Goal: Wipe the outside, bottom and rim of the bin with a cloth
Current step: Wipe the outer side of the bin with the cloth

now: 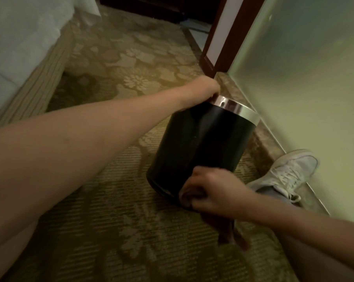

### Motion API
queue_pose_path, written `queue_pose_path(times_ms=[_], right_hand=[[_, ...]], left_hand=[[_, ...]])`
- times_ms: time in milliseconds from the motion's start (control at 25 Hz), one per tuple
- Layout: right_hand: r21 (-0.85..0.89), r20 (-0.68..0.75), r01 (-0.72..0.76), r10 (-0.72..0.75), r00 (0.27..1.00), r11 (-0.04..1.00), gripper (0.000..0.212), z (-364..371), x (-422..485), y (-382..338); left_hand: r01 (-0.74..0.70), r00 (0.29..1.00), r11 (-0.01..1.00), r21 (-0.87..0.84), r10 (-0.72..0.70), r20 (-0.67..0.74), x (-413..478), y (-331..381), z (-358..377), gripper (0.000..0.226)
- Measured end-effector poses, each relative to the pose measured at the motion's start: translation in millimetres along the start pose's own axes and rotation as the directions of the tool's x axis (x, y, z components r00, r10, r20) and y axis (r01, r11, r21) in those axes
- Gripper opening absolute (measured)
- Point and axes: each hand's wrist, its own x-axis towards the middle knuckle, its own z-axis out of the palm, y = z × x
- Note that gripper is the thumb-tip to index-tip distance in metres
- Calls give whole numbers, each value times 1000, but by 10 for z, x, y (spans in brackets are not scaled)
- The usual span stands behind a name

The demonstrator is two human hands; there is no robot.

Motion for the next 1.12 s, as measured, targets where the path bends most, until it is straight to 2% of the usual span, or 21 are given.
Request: queue_pose_path(times_ms=[80,120,200,320,400,440,520,560,600,640,680,720,760,840,880,920,960,1000,1040,1120], right_hand=[[183,-229,-76,118,966,980,34,-331,40,178],[208,-375,-74,149,915,975,36,-479,73,242],[100,-575,-96,137,806,990,36,-693,156,322],[-162,-671,-202,42,741,966,31,-733,286,357],[-243,-633,-189,-7,774,951,30,-503,284,323],[-243,-569,-145,-20,822,959,30,-307,247,261],[-297,-377,9,-126,918,955,27,163,109,80],[-339,-283,91,-194,939,936,27,357,38,-13],[-343,-217,112,-195,956,932,29,459,-12,-54],[-257,-193,94,-147,970,962,30,469,-41,-49],[-97,-174,40,-56,983,995,31,386,-62,-17],[134,-145,-10,30,989,991,30,280,-99,45],[360,-127,-60,112,986,931,29,150,-159,98],[576,-262,-96,295,919,812,23,-96,-316,339],[646,-338,-129,433,835,752,19,-174,-393,501],[734,-370,-175,603,707,656,15,-210,-468,671],[838,-344,-183,758,553,514,12,-201,-526,837],[935,-239,-149,880,411,323,12,-145,-564,983],[988,-80,-103,945,316,117,11,-37,-571,1088],[973,205,54,949,240,-224,12,249,-538,1179]], left_hand=[[10,1000,1000,-10,-10,11,34,40,50,25],[1,1000,1000,-2,-1,22,43,47,57,25],[-34,999,999,20,33,39,41,25,41,33],[-79,995,997,25,77,69,-4,-9,-43,40],[-82,995,996,38,79,66,10,-48,-80,40],[-84,995,995,48,81,49,19,-72,-90,42],[-97,995,993,63,97,1,33,-108,-86,48],[-94,995,992,87,96,-14,34,-120,-84,55],[-91,995,988,126,94,-22,39,-135,-84,60],[-90,995,981,172,97,-32,41,-157,-82,64],[-95,993,970,225,109,-50,32,-163,-88,67],[-94,990,955,280,120,-76,28,-164,-101,68],[-95,985,937,337,138,-104,32,-159,-122,68],[-81,976,888,453,163,-146,30,-164,-169,66],[-69,972,862,502,171,-160,27,-193,-197,64],[-55,970,841,539,173,-172,16,-231,-224,62],[-40,965,821,569,180,-192,10,-277,-256,63],[-25,958,801,599,190,-214,19,-320,-274,64],[-6,951,786,618,195,-239,17,-355,-287,65],[-9,943,784,620,212,-255,4,-402,-279,59]])
